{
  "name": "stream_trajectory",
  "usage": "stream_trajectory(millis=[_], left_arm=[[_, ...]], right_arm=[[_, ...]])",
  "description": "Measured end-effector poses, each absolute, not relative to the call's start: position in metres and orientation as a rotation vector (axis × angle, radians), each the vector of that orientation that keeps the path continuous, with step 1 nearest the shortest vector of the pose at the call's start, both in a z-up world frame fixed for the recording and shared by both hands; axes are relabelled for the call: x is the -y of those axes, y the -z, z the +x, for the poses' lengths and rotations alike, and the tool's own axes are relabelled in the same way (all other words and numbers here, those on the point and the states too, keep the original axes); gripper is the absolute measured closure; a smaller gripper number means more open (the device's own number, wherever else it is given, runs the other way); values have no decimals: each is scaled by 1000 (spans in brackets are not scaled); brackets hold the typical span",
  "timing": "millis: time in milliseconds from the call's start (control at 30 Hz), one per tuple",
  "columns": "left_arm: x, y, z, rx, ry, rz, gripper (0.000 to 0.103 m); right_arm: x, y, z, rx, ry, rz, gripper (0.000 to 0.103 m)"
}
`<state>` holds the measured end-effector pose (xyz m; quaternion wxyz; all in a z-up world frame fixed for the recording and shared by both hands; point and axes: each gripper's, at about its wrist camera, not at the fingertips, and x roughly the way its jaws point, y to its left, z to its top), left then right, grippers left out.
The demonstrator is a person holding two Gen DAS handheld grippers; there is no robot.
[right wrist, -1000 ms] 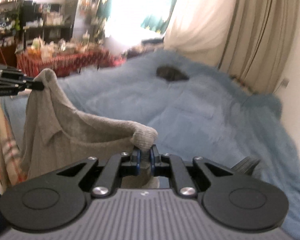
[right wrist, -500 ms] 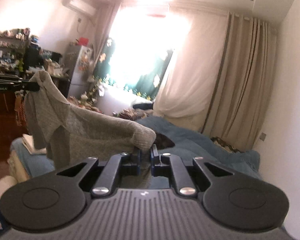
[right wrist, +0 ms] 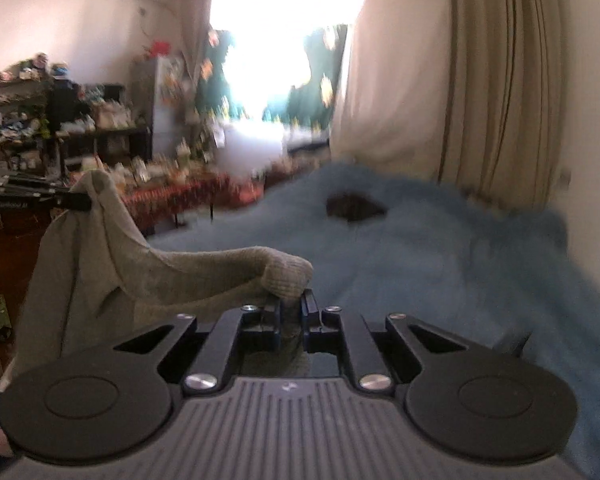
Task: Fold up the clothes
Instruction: 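Lift the grey sweater by its shoulders with both grippers, holding it up, then lower the sweater flat onto the duvet and open both grippers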
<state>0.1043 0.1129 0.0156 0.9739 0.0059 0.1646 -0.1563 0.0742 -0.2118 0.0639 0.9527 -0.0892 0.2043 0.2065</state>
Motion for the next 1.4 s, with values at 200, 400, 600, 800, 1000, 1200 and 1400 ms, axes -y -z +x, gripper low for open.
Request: stream_trajectory(millis=[200, 400, 600, 800, 1000, 1200, 1400], left_arm=[[-105, 80, 221, -602, 257, -48, 96], [-89, 132, 306, -727, 219, -29, 96], [-85, 164, 366, -830, 214, -27, 96], [-84, 162, 407, -832, 192, -38, 96], [-86, 155, 475, -860, 162, -41, 96], [-81, 199, 528, -972, 125, -21, 93], [-94, 200, 524, -990, 116, -86, 60]], right_arm=[[233, 48, 202, -641, -364, -73, 93], [244, 121, 309, -766, -328, -47, 93], [251, 168, 402, -856, -304, -23, 94], [229, 163, 467, -871, -277, -32, 94], [212, 147, 530, -878, -230, -55, 94], [200, 184, 585, -959, -219, -80, 92], [220, 182, 579, -930, -270, 37, 62]])
